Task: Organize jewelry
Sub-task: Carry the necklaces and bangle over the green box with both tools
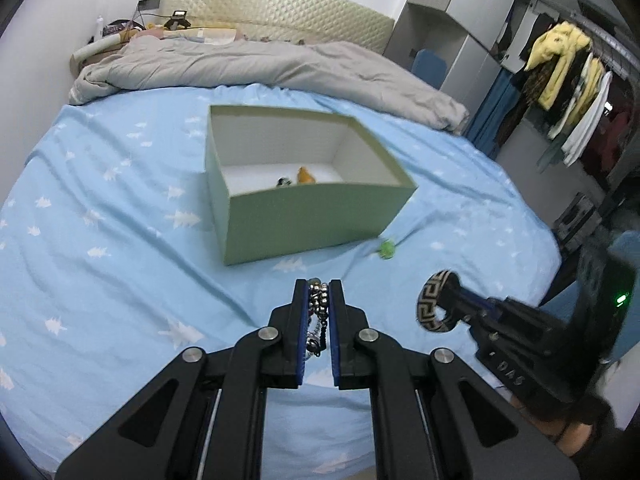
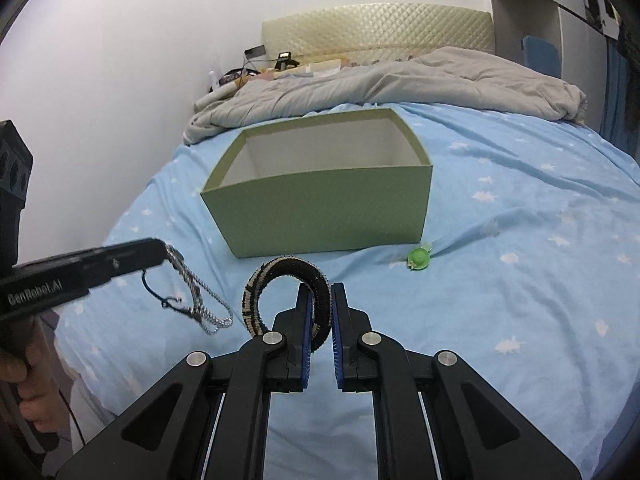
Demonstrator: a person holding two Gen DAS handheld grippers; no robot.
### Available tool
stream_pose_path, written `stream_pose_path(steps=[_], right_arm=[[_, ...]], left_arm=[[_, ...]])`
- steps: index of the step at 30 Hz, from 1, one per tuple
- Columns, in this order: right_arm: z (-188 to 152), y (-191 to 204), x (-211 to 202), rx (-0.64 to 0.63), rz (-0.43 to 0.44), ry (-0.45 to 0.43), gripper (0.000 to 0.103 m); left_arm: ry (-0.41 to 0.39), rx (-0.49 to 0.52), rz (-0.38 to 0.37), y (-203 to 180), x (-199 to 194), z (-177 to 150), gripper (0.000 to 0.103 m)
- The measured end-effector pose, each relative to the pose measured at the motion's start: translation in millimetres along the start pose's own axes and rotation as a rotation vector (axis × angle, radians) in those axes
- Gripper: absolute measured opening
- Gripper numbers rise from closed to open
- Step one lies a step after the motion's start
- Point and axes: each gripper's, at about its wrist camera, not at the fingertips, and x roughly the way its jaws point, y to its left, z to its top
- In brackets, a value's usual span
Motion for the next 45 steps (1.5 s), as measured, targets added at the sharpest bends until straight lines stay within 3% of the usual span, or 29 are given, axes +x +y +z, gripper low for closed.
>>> stream_pose_path(steps=[25,32,45], right_arm=[[51.8,0.6,-33.0,-0.007,-0.008,-0.018,0.008],[82.1,-1.9,-17.0,-0.019,0.001,-0.014,0.008],[136.9,-8.5,38.4,-0.045,0.017,0.005,0.008]], left_arm=[[-0.042,0.015,-0.017,-23.5,-18.4,52.7,0.009],[-0.063,0.008,-0.029,-18.1,-12.2,83.6,0.009],[-0.096,0.011,0.018,-4.6,21.3,133.6,0.009]])
